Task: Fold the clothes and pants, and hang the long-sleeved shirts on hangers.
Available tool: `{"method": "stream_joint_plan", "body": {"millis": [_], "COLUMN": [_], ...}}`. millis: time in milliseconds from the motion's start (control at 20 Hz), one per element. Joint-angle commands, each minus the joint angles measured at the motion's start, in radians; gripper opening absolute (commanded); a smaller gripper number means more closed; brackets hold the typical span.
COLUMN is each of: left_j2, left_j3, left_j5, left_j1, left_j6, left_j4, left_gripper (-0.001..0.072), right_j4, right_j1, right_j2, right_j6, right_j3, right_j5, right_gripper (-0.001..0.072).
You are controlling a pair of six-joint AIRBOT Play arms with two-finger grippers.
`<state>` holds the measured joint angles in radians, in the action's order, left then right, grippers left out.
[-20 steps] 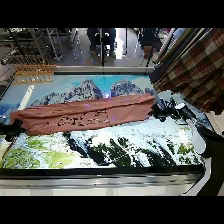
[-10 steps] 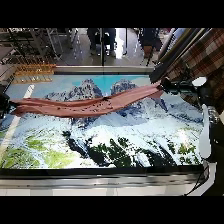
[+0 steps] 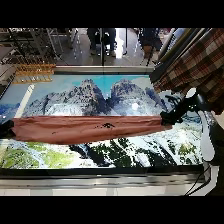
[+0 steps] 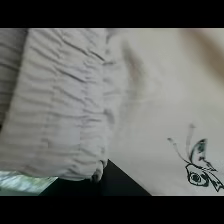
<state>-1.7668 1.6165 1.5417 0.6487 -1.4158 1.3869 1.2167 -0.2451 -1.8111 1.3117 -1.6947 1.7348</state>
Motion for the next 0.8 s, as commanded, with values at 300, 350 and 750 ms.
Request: {"method": "stream_joint_plan", "body": {"millis": [300,350,750], "left_j2": [0.003,0.006,0.113], "left_j3": [-0.095,-0.06,0.156], "left_j5": [0.105,0.116,0.036], "left_j1": [0.008,0.008,0.002], "left_j6": [0.027,0.003,-0.042], "left_j4": [0.256,0.255,-0.157], "left_gripper": [0.0698,0.0695,0.0434], "right_j4": [0.109,0.122,-0.101], "right_j1": [-0.041,-0.078,-0.288], "right_j2": [0.287,0.314,0.231], "right_j6": [-0.053,-0.037,-0.147], "right_j3": [0.506,0.496,0.494], "right_j5": [-0.019,-0.089,-0.481], "right_gripper": [0.0505,0.0505,0.0503]}}
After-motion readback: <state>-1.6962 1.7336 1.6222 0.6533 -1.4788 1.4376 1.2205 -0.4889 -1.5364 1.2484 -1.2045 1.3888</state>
